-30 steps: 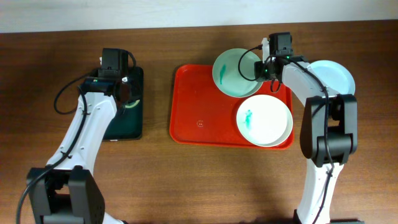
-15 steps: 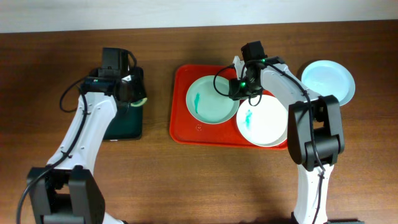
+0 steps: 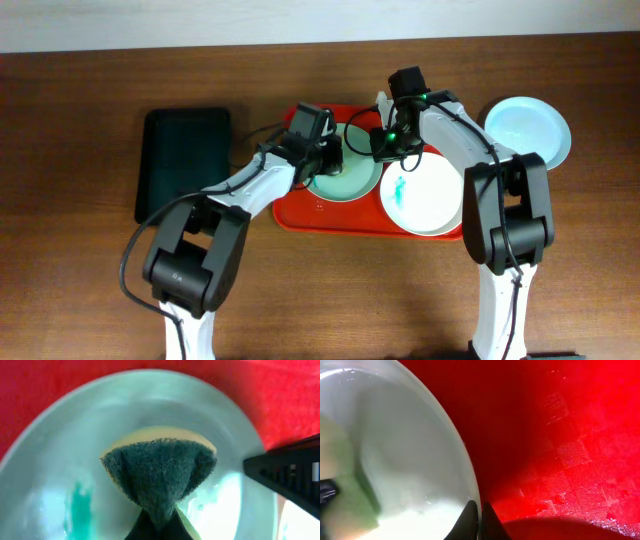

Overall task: Clean dirty plates on tray and stack at the side
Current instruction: 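Scrub the moved plate with the sponge in the left gripper, then lift the scrubbed plate with the right gripper and stack it on the side plate, then drag the remaining white plate left on the tray with the right gripper, then scrub the last plate with the sponge in the left gripper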

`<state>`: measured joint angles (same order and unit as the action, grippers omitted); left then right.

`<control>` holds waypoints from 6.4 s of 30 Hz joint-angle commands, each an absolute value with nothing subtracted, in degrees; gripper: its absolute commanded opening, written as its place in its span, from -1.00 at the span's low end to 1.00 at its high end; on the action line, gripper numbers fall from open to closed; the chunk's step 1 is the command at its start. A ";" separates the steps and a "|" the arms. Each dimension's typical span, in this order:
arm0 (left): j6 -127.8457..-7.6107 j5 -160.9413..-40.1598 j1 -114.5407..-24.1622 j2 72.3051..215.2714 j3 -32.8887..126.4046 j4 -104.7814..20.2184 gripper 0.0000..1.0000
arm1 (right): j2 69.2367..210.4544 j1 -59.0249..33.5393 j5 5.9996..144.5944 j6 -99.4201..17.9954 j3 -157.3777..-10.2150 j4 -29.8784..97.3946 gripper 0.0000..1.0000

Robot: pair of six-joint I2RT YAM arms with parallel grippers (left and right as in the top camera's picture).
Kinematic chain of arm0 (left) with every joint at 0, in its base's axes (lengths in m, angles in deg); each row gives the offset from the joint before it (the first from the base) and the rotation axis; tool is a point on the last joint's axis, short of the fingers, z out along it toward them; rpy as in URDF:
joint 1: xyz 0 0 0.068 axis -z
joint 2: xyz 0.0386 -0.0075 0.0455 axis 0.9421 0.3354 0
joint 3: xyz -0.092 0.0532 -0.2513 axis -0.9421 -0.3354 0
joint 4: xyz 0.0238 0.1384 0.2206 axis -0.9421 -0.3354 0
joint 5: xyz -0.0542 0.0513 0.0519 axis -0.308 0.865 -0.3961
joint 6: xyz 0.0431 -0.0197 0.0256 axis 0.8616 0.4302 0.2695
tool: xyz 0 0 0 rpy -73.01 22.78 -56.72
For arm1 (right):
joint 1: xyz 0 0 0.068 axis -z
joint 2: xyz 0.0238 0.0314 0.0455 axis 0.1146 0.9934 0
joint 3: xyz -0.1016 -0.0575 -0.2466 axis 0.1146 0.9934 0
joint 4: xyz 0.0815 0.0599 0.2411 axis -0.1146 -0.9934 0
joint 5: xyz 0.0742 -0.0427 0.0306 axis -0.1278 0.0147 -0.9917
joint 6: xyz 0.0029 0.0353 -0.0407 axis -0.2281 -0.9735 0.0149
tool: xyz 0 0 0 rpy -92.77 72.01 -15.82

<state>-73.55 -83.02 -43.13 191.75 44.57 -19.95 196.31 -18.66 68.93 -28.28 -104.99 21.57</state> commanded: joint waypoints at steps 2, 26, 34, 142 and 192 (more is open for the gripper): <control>-71.94 -74.23 -43.20 195.29 44.88 -22.91 -1.00 | 196.97 -19.05 69.89 -27.71 -104.96 21.31 -0.92; -67.43 -49.54 -45.87 201.33 57.47 -38.31 -1.00 | 196.97 -19.05 70.11 -27.69 -104.96 21.27 -0.92; -64.77 -87.13 -45.52 196.39 66.36 -55.25 -1.00 | 196.97 -19.05 70.11 -27.69 -104.96 21.33 -0.91; -69.40 -57.78 -66.91 183.88 67.96 -69.20 -1.00 | 196.95 -6.96 76.31 -10.86 -101.03 -11.04 0.36; -63.28 -90.52 -47.42 200.34 75.67 -61.13 -1.00 | 196.95 -21.63 64.42 -40.89 -100.18 31.47 -0.92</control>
<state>-68.18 -75.57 -47.94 201.24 79.50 -63.41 195.68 -22.00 64.10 -40.38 -100.77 31.67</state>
